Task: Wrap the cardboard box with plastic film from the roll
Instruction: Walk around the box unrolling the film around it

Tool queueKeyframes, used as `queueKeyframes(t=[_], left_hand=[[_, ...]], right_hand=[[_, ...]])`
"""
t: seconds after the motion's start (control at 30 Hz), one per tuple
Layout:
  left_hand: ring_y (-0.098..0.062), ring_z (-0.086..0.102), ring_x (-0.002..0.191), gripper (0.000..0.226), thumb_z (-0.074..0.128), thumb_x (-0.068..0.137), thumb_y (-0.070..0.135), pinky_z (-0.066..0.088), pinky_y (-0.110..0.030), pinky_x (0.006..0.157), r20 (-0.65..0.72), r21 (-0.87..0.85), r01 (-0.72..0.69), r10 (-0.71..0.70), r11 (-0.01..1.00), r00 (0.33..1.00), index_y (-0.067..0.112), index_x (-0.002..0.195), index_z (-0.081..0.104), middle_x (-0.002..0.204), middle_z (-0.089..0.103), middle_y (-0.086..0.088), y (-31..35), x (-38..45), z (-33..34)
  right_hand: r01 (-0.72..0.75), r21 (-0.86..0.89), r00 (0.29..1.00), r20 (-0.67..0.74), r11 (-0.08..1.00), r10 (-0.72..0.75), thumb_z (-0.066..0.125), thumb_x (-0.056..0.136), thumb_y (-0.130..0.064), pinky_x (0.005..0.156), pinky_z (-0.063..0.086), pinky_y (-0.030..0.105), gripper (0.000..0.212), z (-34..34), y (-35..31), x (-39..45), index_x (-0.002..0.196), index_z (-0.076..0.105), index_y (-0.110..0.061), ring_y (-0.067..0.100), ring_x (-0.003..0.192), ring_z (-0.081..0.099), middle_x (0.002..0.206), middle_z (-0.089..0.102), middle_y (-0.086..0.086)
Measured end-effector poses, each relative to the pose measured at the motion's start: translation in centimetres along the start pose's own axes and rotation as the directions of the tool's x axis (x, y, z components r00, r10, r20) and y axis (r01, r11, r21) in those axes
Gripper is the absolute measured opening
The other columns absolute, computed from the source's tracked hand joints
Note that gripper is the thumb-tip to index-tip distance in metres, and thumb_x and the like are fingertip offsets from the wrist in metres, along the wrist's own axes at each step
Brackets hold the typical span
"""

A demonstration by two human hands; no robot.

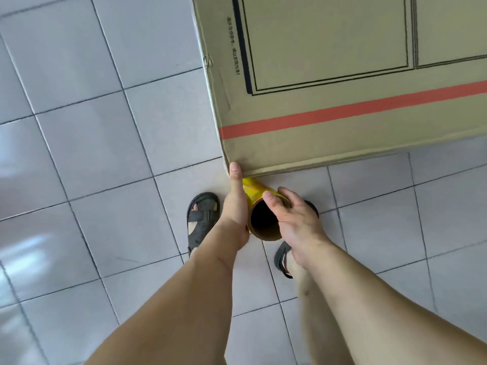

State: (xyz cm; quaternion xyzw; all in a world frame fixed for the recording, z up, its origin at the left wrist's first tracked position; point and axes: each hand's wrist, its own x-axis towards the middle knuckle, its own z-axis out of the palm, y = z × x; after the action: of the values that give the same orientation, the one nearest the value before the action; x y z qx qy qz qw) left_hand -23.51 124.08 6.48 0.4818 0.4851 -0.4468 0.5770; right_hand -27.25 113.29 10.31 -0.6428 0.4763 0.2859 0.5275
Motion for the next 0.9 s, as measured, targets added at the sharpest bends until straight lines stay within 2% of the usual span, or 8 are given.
queueKeyframes(t=[0.07,0.13,0.27,0.4,0.5,0.63,0.8,0.9], left_hand=[[-0.033,0.082,0.105,0.117,0.043,0.074,0.108,0.063,-0.051,0.103,-0.008,-0.088,-0.009,0.008,0.996,1.000,0.013,0.135,0.070,0.111,0.085,-0.015,-0.2,-0.4,0.9],[-0.031,0.083,0.101,0.104,0.038,0.085,0.101,0.064,-0.047,0.097,-0.046,-0.138,-0.016,0.010,0.990,0.999,0.013,0.129,0.072,0.105,0.086,-0.014,-0.4,-0.3,1.7],[-0.032,0.079,0.117,0.143,0.046,0.049,0.118,0.059,-0.054,0.110,-0.029,-0.229,-0.029,0.023,0.973,0.999,0.018,0.149,0.065,0.125,0.083,-0.011,-0.9,-0.4,2.9],[-0.032,0.076,0.121,0.124,0.038,0.071,0.110,0.062,-0.059,0.105,-0.040,-0.295,-0.020,0.009,0.955,0.999,0.019,0.152,0.060,0.136,0.076,-0.010,-0.9,-0.9,2.9],[-0.036,0.079,0.117,0.143,0.037,0.055,0.118,0.065,-0.053,0.097,0.024,-0.280,0.038,-0.032,0.959,0.999,0.015,0.153,0.062,0.130,0.080,-0.015,-1.0,-0.9,2.6],[-0.035,0.080,0.115,0.136,0.019,0.067,0.113,0.064,-0.046,0.088,0.087,-0.252,0.048,-0.026,0.967,0.996,0.011,0.142,0.070,0.123,0.083,-0.017,-0.7,-0.9,2.8],[-0.035,0.080,0.117,0.151,0.036,0.035,0.121,0.059,-0.059,0.111,0.082,-0.300,0.009,0.016,0.954,0.996,0.018,0.141,0.072,0.122,0.084,-0.013,-1.3,0.4,3.0],[-0.033,0.076,0.123,0.161,0.047,0.016,0.121,0.057,-0.061,0.112,0.039,-0.359,-0.016,0.032,0.933,0.999,0.030,0.148,0.065,0.130,0.081,-0.006,-1.6,1.4,3.2]], right_hand=[[0.015,-0.045,0.999,0.028,0.999,-0.014,0.065,0.089,-0.058,0.089,0.040,0.025,0.058,-1.0,-0.2,1.1,0.139,0.056,-0.030,0.015,0.115,0.055,0.132,0.060,-0.003],[0.022,-0.055,0.998,0.053,0.998,-0.019,0.065,0.088,-0.059,0.090,0.042,0.026,0.057,-1.6,-0.7,1.9,0.136,0.059,-0.028,0.017,0.116,0.057,0.131,0.063,-0.001],[0.038,-0.062,0.998,0.057,0.997,-0.035,0.064,0.089,-0.058,0.089,0.044,0.029,0.053,-2.5,-1.6,3.2,0.129,0.063,-0.023,0.018,0.111,0.059,0.124,0.066,-0.001],[0.018,-0.087,0.999,0.047,0.996,-0.014,0.062,0.088,-0.064,0.101,0.047,0.038,0.051,-3.4,-1.7,3.7,0.123,0.063,-0.026,0.019,0.115,0.058,0.123,0.066,-0.004],[0.037,-0.110,0.997,0.072,0.993,-0.029,0.061,0.089,-0.061,0.099,0.048,0.036,0.051,-3.4,-0.9,2.9,0.129,0.059,-0.030,0.017,0.114,0.059,0.123,0.065,-0.006],[0.089,-0.181,0.995,0.062,0.979,-0.079,0.063,0.087,-0.062,0.099,0.046,0.034,0.062,-3.2,-1.1,2.9,0.141,0.050,-0.034,0.018,0.118,0.056,0.129,0.059,-0.006],[0.077,-0.193,0.995,0.081,0.978,-0.063,0.059,0.091,-0.061,0.079,0.046,0.028,0.056,-3.1,-1.8,3.4,0.137,0.053,-0.029,0.017,0.108,0.058,0.124,0.063,-0.003],[0.067,-0.163,0.997,0.057,0.984,-0.059,0.056,0.094,-0.057,0.060,0.040,0.021,0.046,-3.1,-2.1,3.6,0.128,0.056,-0.026,0.005,0.091,0.057,0.112,0.063,-0.004]])
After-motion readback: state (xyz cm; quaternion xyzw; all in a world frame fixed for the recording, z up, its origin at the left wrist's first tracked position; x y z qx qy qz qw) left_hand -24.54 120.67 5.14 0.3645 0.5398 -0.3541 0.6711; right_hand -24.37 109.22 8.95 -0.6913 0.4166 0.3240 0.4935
